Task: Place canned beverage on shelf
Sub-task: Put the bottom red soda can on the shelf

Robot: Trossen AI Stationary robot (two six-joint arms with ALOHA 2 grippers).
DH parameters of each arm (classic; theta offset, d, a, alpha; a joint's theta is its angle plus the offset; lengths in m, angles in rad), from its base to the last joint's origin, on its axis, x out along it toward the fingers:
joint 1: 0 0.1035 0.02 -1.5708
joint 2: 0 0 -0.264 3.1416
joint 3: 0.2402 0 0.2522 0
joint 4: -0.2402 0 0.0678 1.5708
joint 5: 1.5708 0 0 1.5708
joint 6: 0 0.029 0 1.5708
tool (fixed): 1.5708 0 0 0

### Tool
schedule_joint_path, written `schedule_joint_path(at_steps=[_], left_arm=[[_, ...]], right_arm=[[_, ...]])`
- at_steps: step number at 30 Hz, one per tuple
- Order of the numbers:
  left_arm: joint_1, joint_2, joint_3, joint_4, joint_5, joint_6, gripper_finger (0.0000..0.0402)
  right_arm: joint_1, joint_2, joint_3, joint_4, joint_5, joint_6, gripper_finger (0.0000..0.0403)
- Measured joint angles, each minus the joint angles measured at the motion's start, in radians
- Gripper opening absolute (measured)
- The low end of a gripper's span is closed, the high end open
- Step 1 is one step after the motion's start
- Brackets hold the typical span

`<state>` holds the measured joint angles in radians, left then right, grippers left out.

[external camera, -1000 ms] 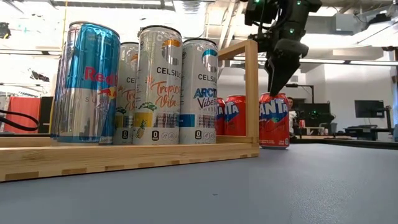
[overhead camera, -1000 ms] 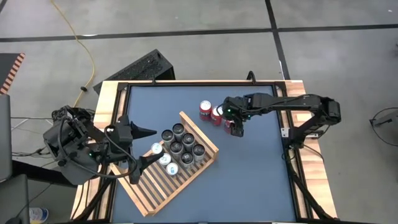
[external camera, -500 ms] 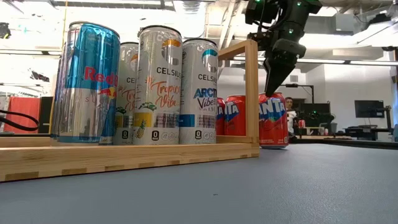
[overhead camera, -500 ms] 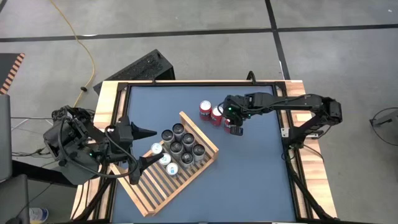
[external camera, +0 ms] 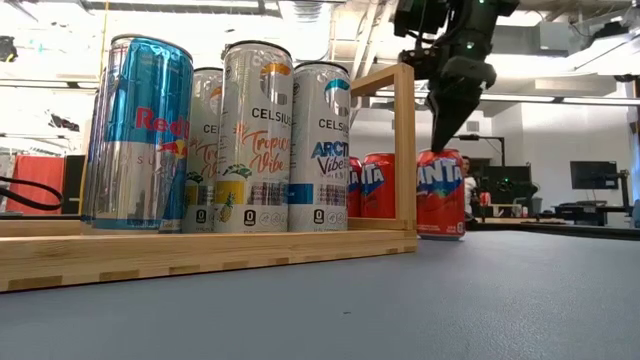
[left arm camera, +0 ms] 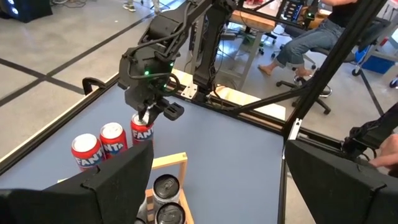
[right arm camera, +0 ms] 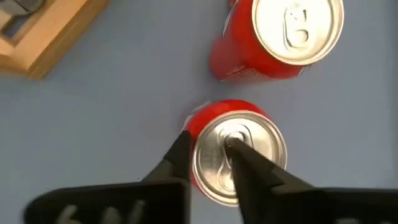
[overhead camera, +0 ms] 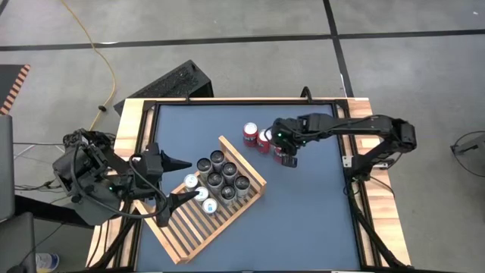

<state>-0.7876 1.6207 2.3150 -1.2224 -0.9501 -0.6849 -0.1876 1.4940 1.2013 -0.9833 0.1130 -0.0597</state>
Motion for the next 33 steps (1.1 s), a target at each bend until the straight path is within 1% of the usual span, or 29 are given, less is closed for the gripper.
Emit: schedule_joint_path(at_steps=[4, 7, 9, 12, 19, 24, 26, 29, 33], left_arm=[[0.000, 0.000, 0.000, 0.000, 0.000, 0.001, 0.0352], [0.000, 0.000, -0.004, 0.002, 0.000, 0.002, 0.0352], [0.000, 0.000, -0.010, -0.003, 0.000, 0.001, 0.0352], [0.000, 0.002, -0.010, -0.007, 0.003, -0.002, 0.0352], [0.000, 0.001, -0.010, -0.009, 0.002, -0.009, 0.0352], [0.000, 0.001, -0.010, -0.018, 0.003, -0.023, 0.0352], [0.000, 0.001, -0.010, -0.018, 0.002, -0.026, 0.0352], [0.000, 0.001, -0.010, -0.019, 0.000, -0.026, 0.0352], [0.000, 0.001, -0.010, -0.020, -0.001, -0.027, 0.0352]], right_arm=[[0.002, -0.012, 0.056, -0.055, -0.006, -0.001, 0.0190], [-0.009, -0.011, 0.065, -0.080, 0.009, -0.009, 0.0245], [-0.019, -0.011, 0.065, -0.091, 0.006, -0.016, 0.0271], [-0.030, -0.007, 0.066, -0.042, -0.002, -0.038, 0.0295], [-0.060, 0.026, 0.054, 0.000, -0.049, -0.045, 0.0303], [-0.069, 0.067, -0.001, 0.030, -0.054, -0.055, 0.0304], [-0.075, 0.096, -0.007, 0.026, -0.036, -0.055, 0.0303], [-0.065, 0.115, -0.006, 0.035, 0.011, -0.054, 0.0290], [-0.051, 0.126, -0.002, 0.037, 0.016, -0.069, 0.0254]])
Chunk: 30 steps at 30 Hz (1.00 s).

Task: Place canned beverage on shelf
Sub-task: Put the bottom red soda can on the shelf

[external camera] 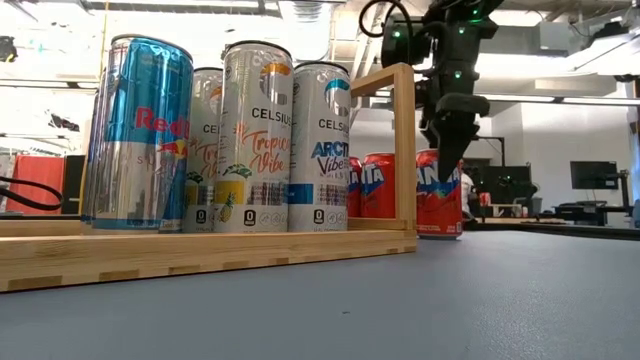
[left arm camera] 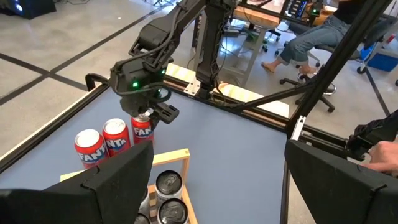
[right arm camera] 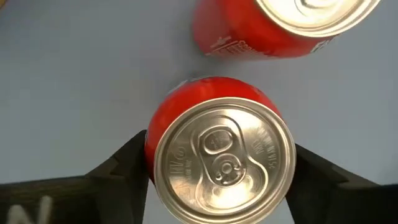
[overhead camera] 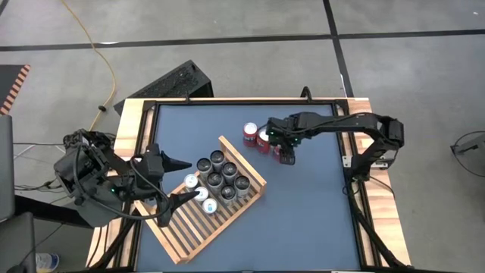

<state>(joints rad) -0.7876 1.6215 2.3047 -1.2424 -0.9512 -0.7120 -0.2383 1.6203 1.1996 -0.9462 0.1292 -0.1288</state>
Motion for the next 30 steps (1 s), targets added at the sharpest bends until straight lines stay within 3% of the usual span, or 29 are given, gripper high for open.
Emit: schedule_joint_path(at_steps=[3, 17, 24, 30], left_arm=[[0.000, 0.000, 0.000, -0.004, 0.000, -0.004, 0.0352], [0.000, 0.000, 0.000, -0.003, 0.001, -0.007, 0.0352], [0.000, 0.000, 0.000, -0.003, 0.002, -0.005, 0.0352], [0.000, 0.000, 0.000, -0.004, 0.002, -0.004, 0.0352]], right_arm=[[0.011, 0.000, 0.000, 0.000, 0.010, 0.000, 0.0220], [0.030, -0.095, -0.003, -0.047, 0.017, 0.067, 0.0220], [0.044, -0.208, 0.082, -0.144, 0.078, 0.156, 0.0220], [0.133, -0.281, 0.221, -0.121, 0.122, 0.250, 0.0220]])
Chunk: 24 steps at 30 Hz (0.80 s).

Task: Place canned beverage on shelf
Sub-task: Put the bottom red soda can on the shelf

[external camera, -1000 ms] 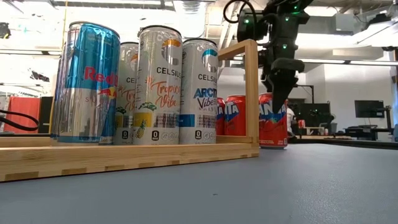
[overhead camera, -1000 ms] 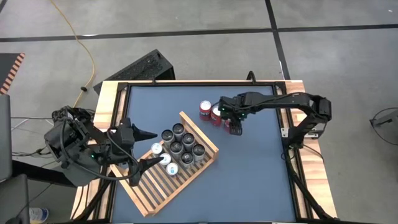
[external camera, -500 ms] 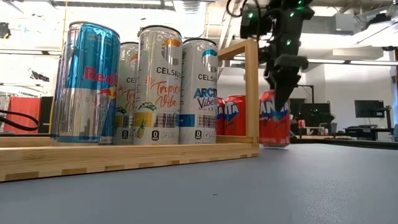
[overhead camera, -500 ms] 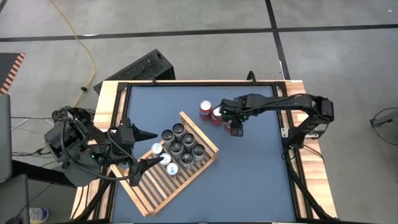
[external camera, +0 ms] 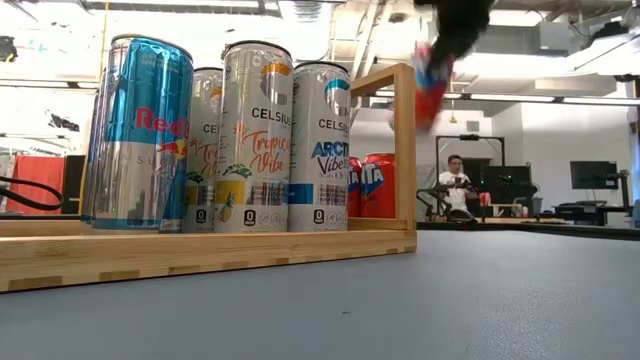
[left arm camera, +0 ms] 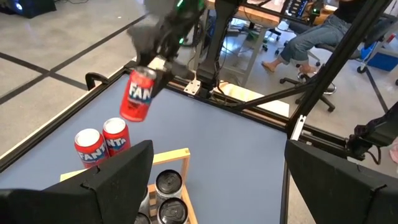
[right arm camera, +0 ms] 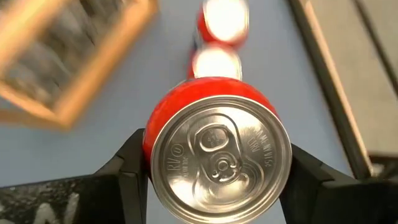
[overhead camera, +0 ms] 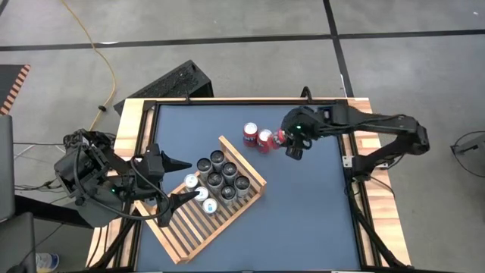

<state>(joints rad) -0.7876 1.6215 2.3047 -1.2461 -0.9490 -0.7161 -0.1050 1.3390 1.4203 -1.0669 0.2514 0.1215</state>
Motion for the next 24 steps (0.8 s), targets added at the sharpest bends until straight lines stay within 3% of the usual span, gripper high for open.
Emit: schedule_joint_path(at_steps=[8, 14, 24], left_arm=[[0.000, 0.000, 0.000, -0.005, 0.001, 0.006, 0.0352], [0.000, 0.000, 0.000, -0.006, 0.003, 0.008, 0.0352], [0.000, 0.000, 0.000, -0.029, 0.050, -0.003, 0.0352]], right_arm=[[0.216, 0.042, 0.233, 0.155, 0.174, 0.029, 0.0220], [0.356, 0.202, 0.374, 0.344, 0.171, -0.074, 0.0220], [0.490, 0.554, 0.730, 0.350, 0.155, -0.228, 0.0220]])
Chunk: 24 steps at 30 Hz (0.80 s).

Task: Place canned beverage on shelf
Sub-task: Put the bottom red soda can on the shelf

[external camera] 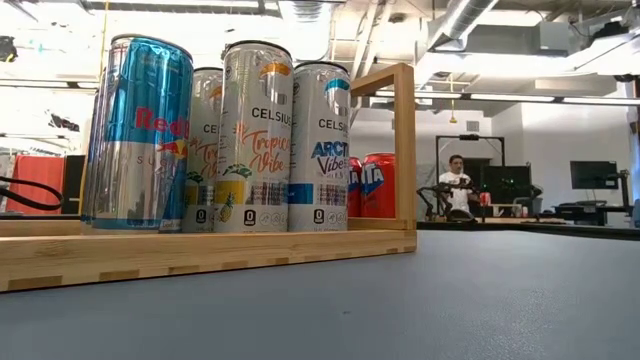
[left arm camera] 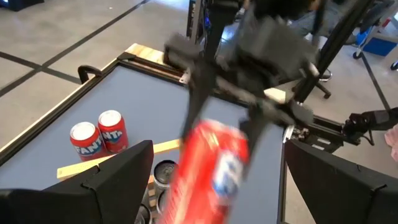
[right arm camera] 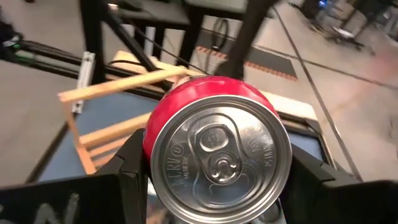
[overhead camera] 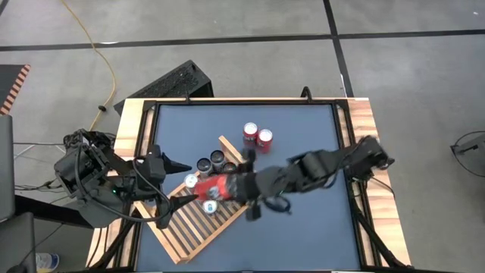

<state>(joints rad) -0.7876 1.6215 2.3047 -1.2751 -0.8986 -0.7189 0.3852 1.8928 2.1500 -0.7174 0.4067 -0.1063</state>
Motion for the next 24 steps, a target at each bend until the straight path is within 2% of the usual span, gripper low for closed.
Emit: schedule_joint_path(at_steps=[7, 14, 24], left_arm=[[-0.003, 0.000, 0.000, 0.000, 0.006, 0.000, 0.0352], [-0.011, 0.000, 0.000, -0.020, 0.008, -0.010, 0.0352], [-0.011, 0.000, 0.000, -0.039, 0.032, -0.006, 0.0352]], right_arm=[[0.025, 0.233, 0.206, -0.002, -0.079, -0.011, 0.0220], [0.028, 0.334, 0.188, 0.067, -0.145, -0.022, 0.0220], [0.063, 0.456, 0.188, 0.086, -0.147, -0.087, 0.0220]])
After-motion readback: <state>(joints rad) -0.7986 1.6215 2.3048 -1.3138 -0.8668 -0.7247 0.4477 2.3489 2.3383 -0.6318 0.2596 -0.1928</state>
